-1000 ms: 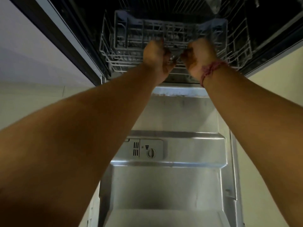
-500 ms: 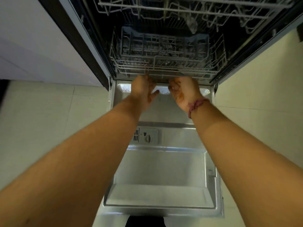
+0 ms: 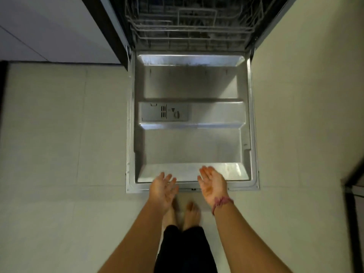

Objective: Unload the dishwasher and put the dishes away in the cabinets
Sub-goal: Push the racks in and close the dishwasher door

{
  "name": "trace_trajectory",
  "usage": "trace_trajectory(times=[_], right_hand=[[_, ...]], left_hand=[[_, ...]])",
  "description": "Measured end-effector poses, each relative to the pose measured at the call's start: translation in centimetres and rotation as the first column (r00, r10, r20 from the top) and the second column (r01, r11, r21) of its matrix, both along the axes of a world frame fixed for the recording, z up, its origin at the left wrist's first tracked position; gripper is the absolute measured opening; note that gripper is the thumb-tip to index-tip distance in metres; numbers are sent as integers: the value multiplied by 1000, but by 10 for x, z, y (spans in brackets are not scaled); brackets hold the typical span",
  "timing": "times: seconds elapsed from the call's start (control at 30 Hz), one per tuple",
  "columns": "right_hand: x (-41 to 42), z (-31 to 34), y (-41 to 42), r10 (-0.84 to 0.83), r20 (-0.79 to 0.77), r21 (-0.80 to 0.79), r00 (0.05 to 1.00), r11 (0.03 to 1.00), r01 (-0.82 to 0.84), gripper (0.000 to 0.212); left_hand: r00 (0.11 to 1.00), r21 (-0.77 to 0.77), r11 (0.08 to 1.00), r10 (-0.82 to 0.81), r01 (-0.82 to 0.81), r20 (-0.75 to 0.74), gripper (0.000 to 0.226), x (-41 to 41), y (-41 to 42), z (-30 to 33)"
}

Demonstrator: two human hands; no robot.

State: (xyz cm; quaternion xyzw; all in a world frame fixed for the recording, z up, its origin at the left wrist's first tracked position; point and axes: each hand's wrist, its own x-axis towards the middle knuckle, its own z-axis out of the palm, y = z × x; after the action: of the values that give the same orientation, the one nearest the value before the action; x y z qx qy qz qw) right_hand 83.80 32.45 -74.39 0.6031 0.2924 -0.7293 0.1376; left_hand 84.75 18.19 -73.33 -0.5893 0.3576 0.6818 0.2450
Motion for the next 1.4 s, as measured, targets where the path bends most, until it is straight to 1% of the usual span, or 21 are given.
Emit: trace_trajectory(times=[0.07,0.13,0.17,0.23,0.3,0.4,0.47,0.57,0.63,0.73,0.8,0.9,1.0,1.23,1.3,1.4], right_hand=[[38,-20,-1,-28,53,-21,998,999,29,38],[71,-47,-4,-64,116,-12,991,998,66,44],[82,-62,-5,-86,146,-9,986,996,88,46],[96,-92,-7,-155,158,-10,975,987,159,51],[105,-123,-8,-211,157,-14,965,976,216,60],[106,-168,-5,-230,149,-7,962,972,234,79],[106,-194,-6,-254,105,-39,962,965,259,92],[101,-209,-15,-337,13,-131,942,933,335,101],[98,-201,-19,-391,7,-156,920,909,387,103],[99,-171,-19,-397,9,-167,918,904,393,106],[102,-139,-20,-408,1,-170,913,900,402,107],[102,-86,-25,-446,-20,-167,895,884,437,100],[92,-18,-24,-458,-49,-153,888,882,447,92],[42,136,-18,-378,-118,-166,918,919,357,79],[23,179,-13,-337,-140,-154,931,936,316,73],[-12,230,-10,-266,-186,-140,946,960,242,62]], left_hand=[[996,5,998,56,-57,70,45,40,-2,-21],[984,-21,992,130,-128,126,47,69,-2,-47],[976,-25,986,168,-166,137,48,80,0,-61],[961,-18,971,239,-239,139,52,90,6,-89],[940,1,948,315,-317,129,59,97,10,-120],[905,-12,909,415,-416,98,68,97,6,-172],[884,-16,887,462,-462,65,73,91,1,-200],[851,42,850,526,-525,-9,74,82,-2,-217],[834,77,832,552,-549,-21,77,81,-1,-211],[824,116,819,567,-562,-11,82,85,-2,-186],[806,144,799,591,-584,-8,77,89,-3,-157],[774,161,768,632,-620,-32,71,93,1,-103],[757,169,756,650,-633,-69,71,87,4,-34],[750,207,766,641,-609,-165,72,39,9,121],[755,214,778,627,-591,-194,73,18,9,164],[775,221,810,585,-543,-241,66,-17,9,219]])
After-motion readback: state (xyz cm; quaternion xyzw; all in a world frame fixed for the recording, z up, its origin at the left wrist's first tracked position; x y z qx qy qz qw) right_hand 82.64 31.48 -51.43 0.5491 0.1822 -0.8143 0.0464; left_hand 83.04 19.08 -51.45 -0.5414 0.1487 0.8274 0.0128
